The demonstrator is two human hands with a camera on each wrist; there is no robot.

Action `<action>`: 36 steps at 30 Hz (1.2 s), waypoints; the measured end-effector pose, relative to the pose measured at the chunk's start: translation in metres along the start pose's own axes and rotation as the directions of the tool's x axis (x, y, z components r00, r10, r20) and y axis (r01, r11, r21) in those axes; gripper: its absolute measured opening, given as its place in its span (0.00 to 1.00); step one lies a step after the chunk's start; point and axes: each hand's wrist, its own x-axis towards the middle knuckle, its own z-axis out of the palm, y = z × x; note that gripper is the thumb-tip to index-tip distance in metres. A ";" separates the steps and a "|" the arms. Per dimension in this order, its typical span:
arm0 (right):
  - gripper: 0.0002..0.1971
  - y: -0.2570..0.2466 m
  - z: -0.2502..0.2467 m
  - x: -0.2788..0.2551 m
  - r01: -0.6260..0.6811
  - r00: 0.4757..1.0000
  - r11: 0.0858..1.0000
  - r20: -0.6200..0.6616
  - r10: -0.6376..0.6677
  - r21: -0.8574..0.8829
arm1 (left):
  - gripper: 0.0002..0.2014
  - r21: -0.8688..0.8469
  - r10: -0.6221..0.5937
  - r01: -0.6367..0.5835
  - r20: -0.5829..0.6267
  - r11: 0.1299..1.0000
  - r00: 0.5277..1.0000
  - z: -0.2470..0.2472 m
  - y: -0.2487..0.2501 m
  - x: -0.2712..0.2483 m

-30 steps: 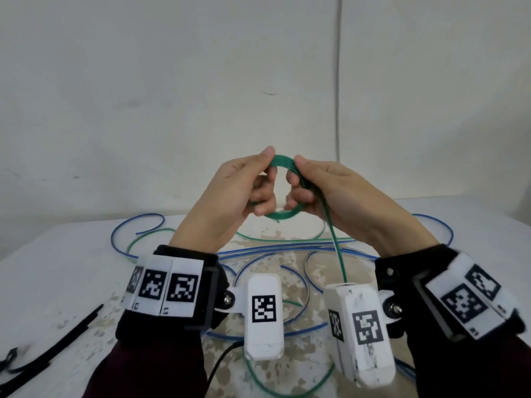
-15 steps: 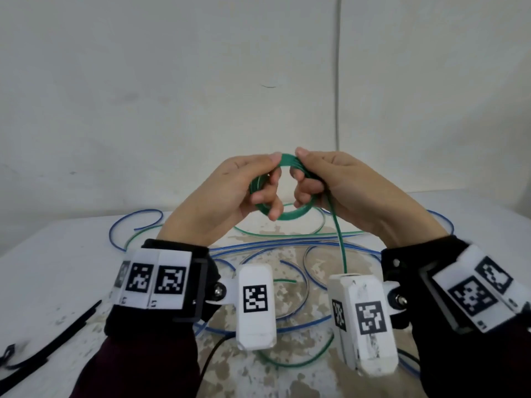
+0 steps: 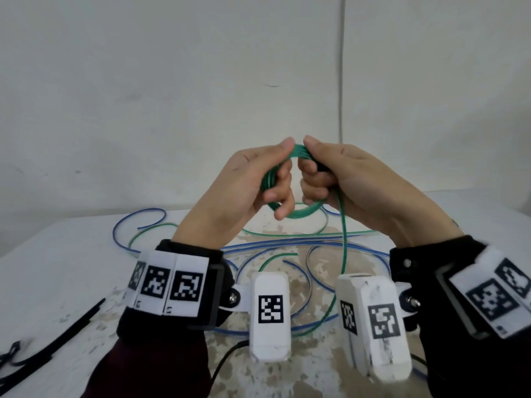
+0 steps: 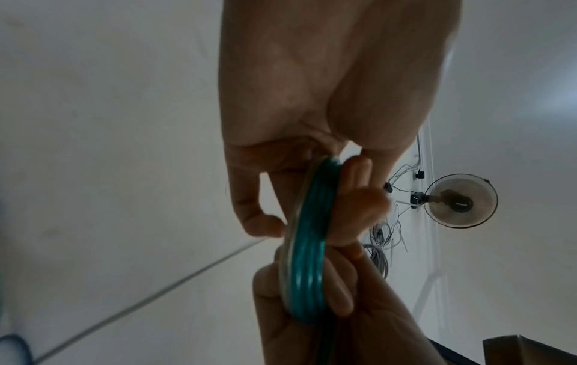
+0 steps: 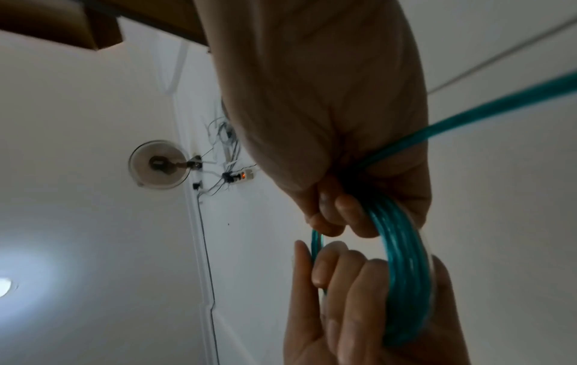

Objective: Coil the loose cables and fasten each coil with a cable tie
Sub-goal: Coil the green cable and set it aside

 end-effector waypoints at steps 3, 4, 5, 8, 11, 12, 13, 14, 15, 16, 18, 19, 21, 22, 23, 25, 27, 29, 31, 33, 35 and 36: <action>0.20 -0.002 -0.001 -0.002 -0.001 1.000 0.996 -0.004 0.001 -0.089 | 0.19 0.050 -0.009 0.010 -0.007 0.999 1.000 0.000 0.000 -0.002; 0.20 -0.002 -0.001 -0.002 -0.005 1.000 0.995 -0.006 0.005 -0.095 | 0.19 0.056 -0.006 0.007 -0.016 0.998 1.000 -0.001 0.000 -0.002; 0.20 -0.001 -0.002 -0.002 -0.008 1.000 0.995 -0.007 0.008 -0.100 | 0.19 0.060 -0.001 0.003 -0.023 0.998 1.000 -0.002 0.000 -0.002; 0.21 0.000 -0.003 -0.002 -0.013 1.000 0.992 -0.001 0.013 -0.123 | 0.18 0.062 0.016 -0.012 -0.060 0.998 0.998 -0.005 0.001 -0.003; 0.20 0.000 -0.004 -0.004 -0.011 1.000 0.991 0.012 0.012 -0.133 | 0.18 0.066 0.015 -0.008 -0.105 0.998 0.994 -0.006 0.002 -0.003; 0.19 -0.002 -0.005 -0.005 -0.005 1.000 0.989 0.002 0.005 -0.148 | 0.18 0.073 0.005 0.003 -0.113 0.997 0.994 -0.006 0.002 -0.004; 0.18 -0.004 -0.007 -0.006 0.009 1.000 0.984 -0.021 -0.013 -0.177 | 0.19 0.086 -0.011 0.021 -0.111 0.996 0.994 -0.007 0.002 -0.004; 0.17 -0.006 -0.009 -0.007 0.030 0.998 0.974 -0.049 -0.042 -0.223 | 0.19 0.108 -0.031 0.041 -0.097 0.993 0.995 -0.007 0.003 -0.005; 0.17 -0.009 -0.012 -0.008 0.051 0.995 0.961 -0.071 -0.073 -0.273 | 0.19 0.138 -0.048 0.057 -0.074 0.989 0.996 -0.006 0.003 -0.005; 0.17 -0.011 -0.015 -0.009 0.066 0.992 0.947 -0.083 -0.097 -0.315 | 0.19 0.166 -0.059 0.066 -0.049 0.984 0.997 -0.006 0.004 -0.006; 0.16 -0.015 -0.020 -0.012 0.078 0.989 0.932 -0.089 -0.116 -0.354 | 0.19 0.199 -0.068 0.069 -0.012 0.978 0.998 -0.005 0.005 -0.007; 0.16 -0.016 -0.021 -0.013 0.081 0.989 0.930 -0.089 -0.120 -0.360 | 0.19 0.213 -0.071 0.069 0.003 0.974 0.997 -0.005 0.005 -0.007; 0.15 -0.017 -0.023 -0.015 0.081 0.988 0.928 -0.093 -0.123 -0.363 | 0.20 0.261 -0.076 0.067 0.024 0.963 0.997 -0.006 0.005 -0.007; 0.15 -0.017 -0.024 -0.015 0.082 0.988 0.928 -0.092 -0.123 -0.364 | 0.20 0.279 -0.067 0.057 0.025 0.959 0.997 -0.007 0.005 -0.007; 0.14 -0.016 -0.024 -0.015 0.081 0.989 0.929 -0.087 -0.119 -0.360 | 0.20 0.281 -0.047 0.040 0.017 0.959 0.999 -0.008 0.005 -0.007; 0.14 -0.015 -0.022 -0.015 0.063 0.994 0.940 -0.059 -0.088 -0.335 | 0.20 0.227 0.012 -0.007 -0.021 0.974 1.000 -0.009 0.005 -0.006; 0.15 -0.012 -0.017 -0.014 0.034 0.999 0.958 -0.024 -0.043 -0.284 | 0.20 0.146 0.062 -0.050 -0.072 0.988 0.995 -0.006 0.004 -0.004; 0.17 -0.010 -0.012 -0.011 0.015 1.000 0.973 -0.020 -0.021 -0.231 | 0.19 0.062 0.092 -0.085 -0.123 0.994 0.988 0.000 0.001 -0.001; 0.19 -0.008 -0.007 -0.008 0.011 1.000 0.986 -0.027 -0.015 -0.166 | 0.19 -0.005 0.108 -0.111 -0.181 0.994 0.978 0.005 -0.002 0.002; 0.19 -0.005 -0.002 -0.006 0.013 1.000 0.994 0.004 -0.013 -0.108 | 0.19 -0.041 0.104 -0.118 -0.244 0.992 0.964 0.006 -0.005 0.004; 0.17 -0.002 0.001 -0.004 0.027 0.999 0.997 0.039 -0.024 -0.075 | 0.19 -0.061 0.081 -0.101 -0.277 0.993 0.958 0.005 -0.006 0.005; 0.16 -0.002 0.002 -0.004 0.040 0.999 0.996 0.039 -0.037 -0.077 | 0.19 -0.070 0.069 -0.092 -0.280 0.993 0.957 0.004 -0.007 0.006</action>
